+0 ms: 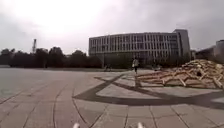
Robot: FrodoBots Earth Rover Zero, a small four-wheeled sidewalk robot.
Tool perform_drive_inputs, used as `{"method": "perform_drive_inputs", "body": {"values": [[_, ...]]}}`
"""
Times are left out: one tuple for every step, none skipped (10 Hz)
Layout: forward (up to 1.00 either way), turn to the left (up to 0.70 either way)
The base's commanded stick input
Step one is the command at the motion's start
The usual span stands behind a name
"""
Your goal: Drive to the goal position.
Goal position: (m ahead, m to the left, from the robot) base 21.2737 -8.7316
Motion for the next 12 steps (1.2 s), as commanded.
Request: {"method": "perform_drive_inputs", "body": {"values": [[0.5,0.0],[0.5,0.0],[0.5,0.0],[0.5,0.0],[0.5,0.0],[0.5,0.0],[0.5,0.0],[0.5,0.0],[0.5,0.0],[0.5,0.0],[0.5,0.0],[0.5,0.0]]}}
